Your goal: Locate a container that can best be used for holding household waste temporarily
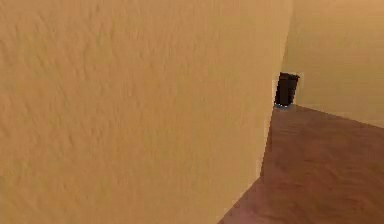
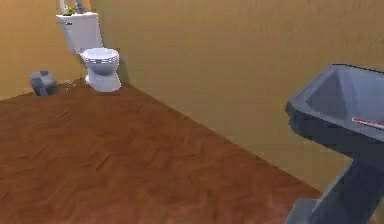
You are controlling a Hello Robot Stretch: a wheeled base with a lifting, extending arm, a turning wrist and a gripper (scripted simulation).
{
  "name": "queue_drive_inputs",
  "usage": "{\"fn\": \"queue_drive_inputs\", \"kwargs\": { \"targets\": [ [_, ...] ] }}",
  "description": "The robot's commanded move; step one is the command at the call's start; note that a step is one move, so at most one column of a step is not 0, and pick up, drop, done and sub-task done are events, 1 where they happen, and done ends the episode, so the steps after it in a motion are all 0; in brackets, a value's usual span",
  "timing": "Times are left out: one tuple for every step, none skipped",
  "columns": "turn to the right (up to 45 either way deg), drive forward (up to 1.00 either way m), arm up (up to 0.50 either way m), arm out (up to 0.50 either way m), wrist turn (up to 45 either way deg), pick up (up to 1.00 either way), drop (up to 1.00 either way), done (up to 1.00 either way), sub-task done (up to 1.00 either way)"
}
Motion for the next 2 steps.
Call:
{"fn": "queue_drive_inputs", "kwargs": {
  "targets": [
    [42.0,0.00,0.00,0.00,0.0,0.00,0.00,0.00,0.00],
    [0.0,0.05,0.00,0.00,0.0,0.00,0.00,0.00,0.00]
  ]
}}
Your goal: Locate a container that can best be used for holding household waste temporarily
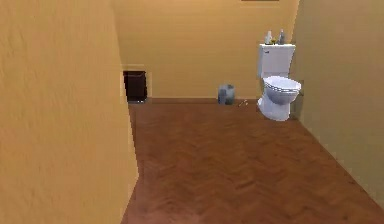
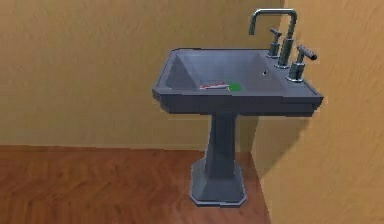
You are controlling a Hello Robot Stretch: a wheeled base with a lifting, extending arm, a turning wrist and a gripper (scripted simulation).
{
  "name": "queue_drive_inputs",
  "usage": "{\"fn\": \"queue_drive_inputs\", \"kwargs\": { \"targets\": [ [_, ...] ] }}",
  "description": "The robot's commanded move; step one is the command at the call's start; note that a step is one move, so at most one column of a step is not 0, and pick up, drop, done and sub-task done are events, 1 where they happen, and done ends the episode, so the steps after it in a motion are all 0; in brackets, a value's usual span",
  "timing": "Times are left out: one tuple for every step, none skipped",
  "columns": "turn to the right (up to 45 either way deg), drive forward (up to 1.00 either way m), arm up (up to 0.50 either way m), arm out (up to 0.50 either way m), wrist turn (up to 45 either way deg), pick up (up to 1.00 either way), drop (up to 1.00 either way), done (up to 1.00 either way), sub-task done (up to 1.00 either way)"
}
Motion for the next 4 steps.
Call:
{"fn": "queue_drive_inputs", "kwargs": {
  "targets": [
    [0.0,1.00,0.00,0.00,0.0,0.00,0.00,0.00,0.00],
    [3.0,0.00,0.00,0.00,0.0,0.00,0.00,0.00,0.00],
    [0.0,1.00,0.00,0.00,0.0,0.00,0.00,0.00,0.00],
    [21.0,0.00,0.00,0.00,0.0,0.00,0.00,0.00,0.00]
  ]
}}
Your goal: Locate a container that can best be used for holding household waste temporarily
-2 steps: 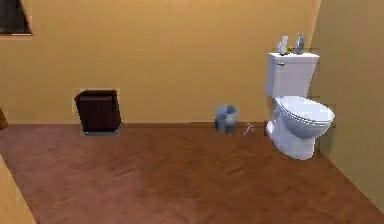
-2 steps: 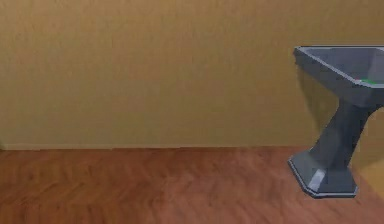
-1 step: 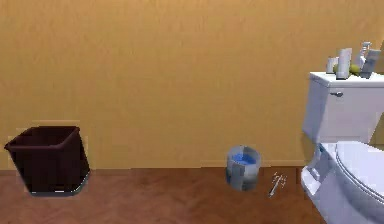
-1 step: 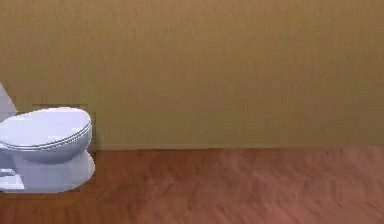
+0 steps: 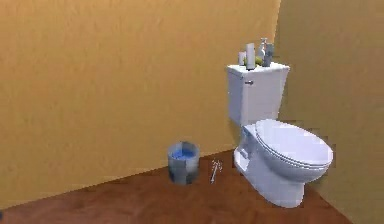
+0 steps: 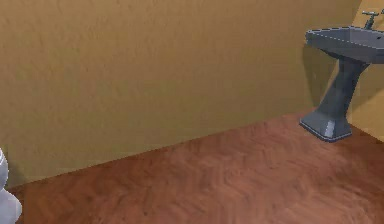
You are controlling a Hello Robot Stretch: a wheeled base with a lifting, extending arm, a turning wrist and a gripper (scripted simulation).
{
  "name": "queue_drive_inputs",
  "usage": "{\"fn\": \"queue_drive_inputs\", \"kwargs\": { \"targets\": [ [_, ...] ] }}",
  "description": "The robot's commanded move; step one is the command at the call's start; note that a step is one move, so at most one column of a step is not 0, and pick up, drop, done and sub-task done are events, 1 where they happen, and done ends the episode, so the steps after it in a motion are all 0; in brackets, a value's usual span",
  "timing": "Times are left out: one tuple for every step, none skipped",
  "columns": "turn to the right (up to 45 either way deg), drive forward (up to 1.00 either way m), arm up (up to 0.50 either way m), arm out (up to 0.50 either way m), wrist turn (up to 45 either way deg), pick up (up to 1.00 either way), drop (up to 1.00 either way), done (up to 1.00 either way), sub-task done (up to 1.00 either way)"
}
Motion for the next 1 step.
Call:
{"fn": "queue_drive_inputs", "kwargs": {
  "targets": [
    [0.0,0.05,0.00,0.00,0.0,0.00,0.00,0.00,0.00]
  ]
}}
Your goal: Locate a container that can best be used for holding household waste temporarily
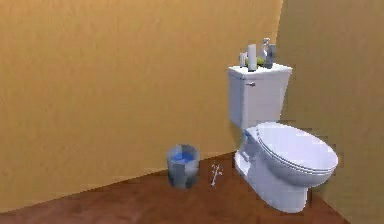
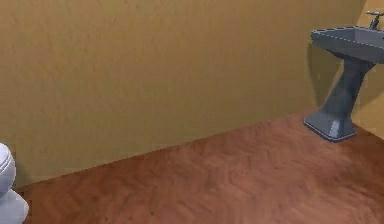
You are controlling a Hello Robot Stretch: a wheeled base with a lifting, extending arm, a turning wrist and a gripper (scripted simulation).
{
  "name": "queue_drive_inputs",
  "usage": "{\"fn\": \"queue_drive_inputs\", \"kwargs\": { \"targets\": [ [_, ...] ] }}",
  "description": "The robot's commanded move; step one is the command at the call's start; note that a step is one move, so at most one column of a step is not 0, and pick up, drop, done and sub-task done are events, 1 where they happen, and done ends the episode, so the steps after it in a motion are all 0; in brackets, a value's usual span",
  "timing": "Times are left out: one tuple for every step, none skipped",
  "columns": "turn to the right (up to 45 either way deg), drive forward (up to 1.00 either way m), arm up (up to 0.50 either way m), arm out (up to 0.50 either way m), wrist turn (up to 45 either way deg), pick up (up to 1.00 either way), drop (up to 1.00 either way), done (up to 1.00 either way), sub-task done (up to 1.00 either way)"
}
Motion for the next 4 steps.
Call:
{"fn": "queue_drive_inputs", "kwargs": {
  "targets": [
    [-39.0,0.00,0.00,0.00,0.0,0.00,0.00,0.00,0.00],
    [0.0,1.00,0.00,0.00,0.0,0.00,0.00,0.00,0.00],
    [-42.0,0.00,0.00,0.00,0.0,0.00,0.00,0.00,0.00],
    [0.0,0.00,0.00,0.00,0.0,0.00,0.00,1.00,0.00]
  ]
}}
